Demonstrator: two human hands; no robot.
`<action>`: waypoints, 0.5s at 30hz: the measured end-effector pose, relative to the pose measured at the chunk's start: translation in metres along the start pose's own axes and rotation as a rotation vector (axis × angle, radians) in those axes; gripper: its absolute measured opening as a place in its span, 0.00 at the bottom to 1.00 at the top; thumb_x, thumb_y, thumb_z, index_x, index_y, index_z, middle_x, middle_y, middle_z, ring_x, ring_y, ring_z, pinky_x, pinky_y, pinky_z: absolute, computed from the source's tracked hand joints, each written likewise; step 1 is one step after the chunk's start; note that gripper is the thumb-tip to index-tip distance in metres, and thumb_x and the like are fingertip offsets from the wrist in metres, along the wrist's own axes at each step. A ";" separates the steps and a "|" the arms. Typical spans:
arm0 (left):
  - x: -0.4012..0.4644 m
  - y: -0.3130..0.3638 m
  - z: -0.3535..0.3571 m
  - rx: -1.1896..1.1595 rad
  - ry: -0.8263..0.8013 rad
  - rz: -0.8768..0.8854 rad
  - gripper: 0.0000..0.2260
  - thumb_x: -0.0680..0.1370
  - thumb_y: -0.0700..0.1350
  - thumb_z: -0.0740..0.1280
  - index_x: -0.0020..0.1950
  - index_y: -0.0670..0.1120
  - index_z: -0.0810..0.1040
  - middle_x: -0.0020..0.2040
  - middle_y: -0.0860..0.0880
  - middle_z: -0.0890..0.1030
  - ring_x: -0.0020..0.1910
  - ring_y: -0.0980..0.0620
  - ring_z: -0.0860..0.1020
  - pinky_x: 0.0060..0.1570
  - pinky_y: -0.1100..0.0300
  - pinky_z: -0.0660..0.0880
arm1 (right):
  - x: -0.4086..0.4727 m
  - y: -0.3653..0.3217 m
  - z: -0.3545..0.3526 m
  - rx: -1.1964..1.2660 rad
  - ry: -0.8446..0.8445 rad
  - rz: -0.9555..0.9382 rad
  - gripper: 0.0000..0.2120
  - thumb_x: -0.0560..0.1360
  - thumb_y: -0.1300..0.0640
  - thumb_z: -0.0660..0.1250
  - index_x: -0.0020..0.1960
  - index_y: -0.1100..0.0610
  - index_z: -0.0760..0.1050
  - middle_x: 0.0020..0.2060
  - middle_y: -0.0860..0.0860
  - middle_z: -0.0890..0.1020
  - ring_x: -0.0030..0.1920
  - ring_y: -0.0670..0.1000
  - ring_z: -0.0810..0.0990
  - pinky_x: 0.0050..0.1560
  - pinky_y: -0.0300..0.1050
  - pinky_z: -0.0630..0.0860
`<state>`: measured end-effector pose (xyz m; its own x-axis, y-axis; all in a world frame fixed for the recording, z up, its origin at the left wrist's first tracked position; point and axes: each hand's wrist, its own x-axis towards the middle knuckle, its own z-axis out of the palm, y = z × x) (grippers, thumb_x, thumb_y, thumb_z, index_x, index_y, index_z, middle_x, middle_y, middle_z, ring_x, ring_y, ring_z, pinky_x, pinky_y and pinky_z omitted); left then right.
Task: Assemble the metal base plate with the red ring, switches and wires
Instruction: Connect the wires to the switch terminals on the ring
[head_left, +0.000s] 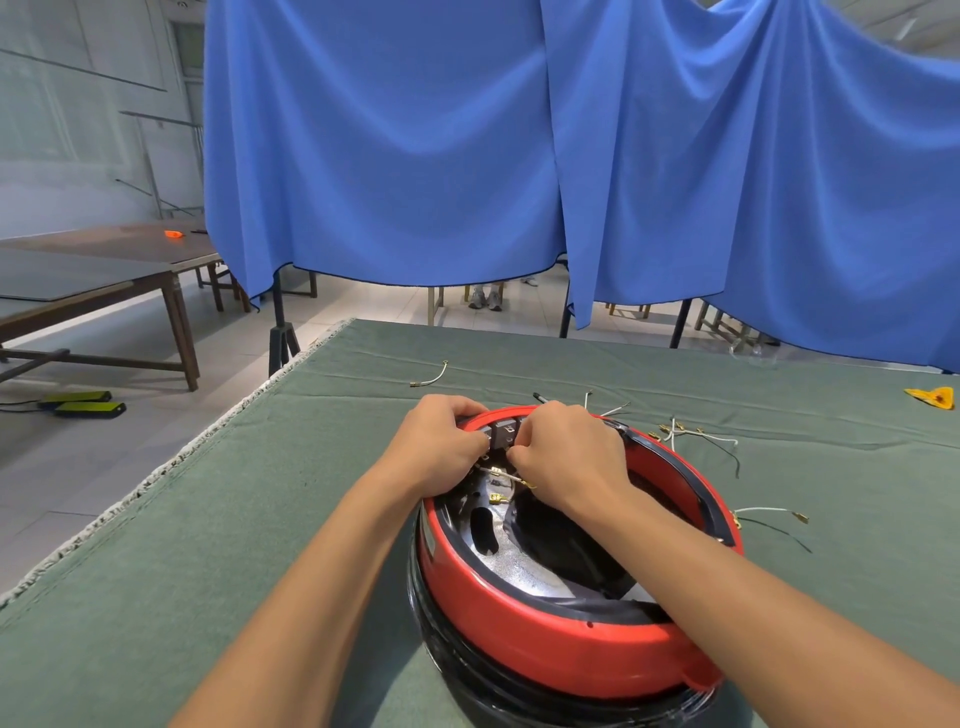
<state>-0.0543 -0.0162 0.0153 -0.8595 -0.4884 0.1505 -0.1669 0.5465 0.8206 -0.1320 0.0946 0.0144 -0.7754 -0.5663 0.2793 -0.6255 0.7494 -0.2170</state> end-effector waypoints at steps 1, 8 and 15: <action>0.000 0.000 0.000 0.003 -0.001 0.001 0.13 0.74 0.36 0.65 0.56 0.46 0.82 0.47 0.48 0.83 0.47 0.50 0.80 0.52 0.57 0.76 | 0.000 0.000 0.001 -0.004 0.007 0.002 0.09 0.75 0.52 0.64 0.50 0.53 0.81 0.45 0.53 0.84 0.48 0.57 0.81 0.46 0.47 0.75; -0.001 0.001 0.000 0.002 -0.005 0.003 0.13 0.74 0.36 0.65 0.55 0.47 0.81 0.46 0.48 0.83 0.47 0.50 0.80 0.50 0.58 0.75 | 0.000 0.001 0.000 0.009 -0.006 -0.022 0.09 0.74 0.52 0.65 0.47 0.53 0.83 0.42 0.52 0.84 0.45 0.56 0.81 0.44 0.47 0.76; -0.002 0.001 -0.001 0.000 0.004 0.004 0.13 0.73 0.36 0.65 0.54 0.48 0.82 0.46 0.48 0.83 0.47 0.50 0.80 0.51 0.56 0.76 | 0.000 0.000 0.000 0.002 0.007 -0.023 0.09 0.74 0.52 0.65 0.48 0.53 0.82 0.43 0.52 0.84 0.46 0.57 0.81 0.45 0.47 0.76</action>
<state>-0.0525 -0.0153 0.0162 -0.8580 -0.4895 0.1559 -0.1635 0.5480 0.8203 -0.1318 0.0950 0.0144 -0.7603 -0.5807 0.2911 -0.6432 0.7356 -0.2126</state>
